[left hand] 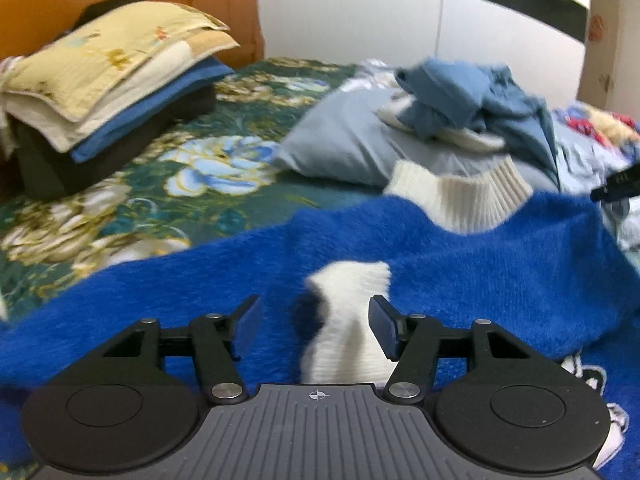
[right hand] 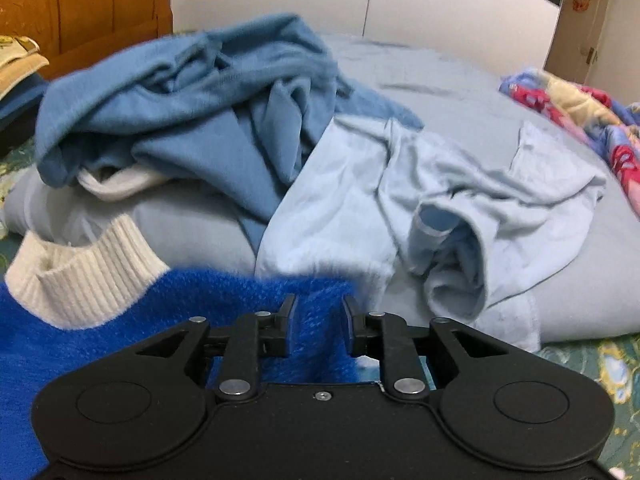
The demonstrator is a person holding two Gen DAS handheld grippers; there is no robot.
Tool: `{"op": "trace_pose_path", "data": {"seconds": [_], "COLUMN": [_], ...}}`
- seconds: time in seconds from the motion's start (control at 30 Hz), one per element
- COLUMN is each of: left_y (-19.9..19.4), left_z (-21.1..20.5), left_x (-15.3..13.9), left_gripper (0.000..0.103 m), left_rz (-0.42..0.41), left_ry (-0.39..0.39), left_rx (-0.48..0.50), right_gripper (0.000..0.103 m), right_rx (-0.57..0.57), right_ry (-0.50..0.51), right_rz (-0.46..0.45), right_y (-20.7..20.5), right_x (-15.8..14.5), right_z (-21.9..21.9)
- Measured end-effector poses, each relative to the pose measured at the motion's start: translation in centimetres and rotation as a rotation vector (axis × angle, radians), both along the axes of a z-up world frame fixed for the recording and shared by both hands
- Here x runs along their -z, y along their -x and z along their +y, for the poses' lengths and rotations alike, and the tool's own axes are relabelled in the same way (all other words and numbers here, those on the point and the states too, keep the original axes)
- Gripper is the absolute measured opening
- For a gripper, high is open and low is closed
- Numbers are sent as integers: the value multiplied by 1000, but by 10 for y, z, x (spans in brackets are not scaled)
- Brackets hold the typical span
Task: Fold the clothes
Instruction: 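Open both grippers and release the folded side and cuff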
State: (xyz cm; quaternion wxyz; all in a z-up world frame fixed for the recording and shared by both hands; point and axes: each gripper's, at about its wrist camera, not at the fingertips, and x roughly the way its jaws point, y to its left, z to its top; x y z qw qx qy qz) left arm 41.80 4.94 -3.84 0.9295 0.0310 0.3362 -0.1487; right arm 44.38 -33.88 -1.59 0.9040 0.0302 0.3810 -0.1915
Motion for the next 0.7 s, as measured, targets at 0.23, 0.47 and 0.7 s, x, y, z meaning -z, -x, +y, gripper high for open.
{"op": "trace_pose_path", "data": {"seconds": [0.23,0.47,0.7], "left_y": [26,27,8], "left_z": [6,-48,-34], "left_x": [-28,1,24], "left_gripper": [59,25,25], "left_rz": [-90,9,98], "left_ry": [114,118,167], "left_rx": [0,162,72], "right_gripper": [34,13,8], "right_rx": [-123,-292,-313], "right_ry": [-77,-128,-68], "right_rz": [-139,-62,49], "right_y": [44,84,104], "right_x": [-30,-3,34], "right_z": [4,22,19]}}
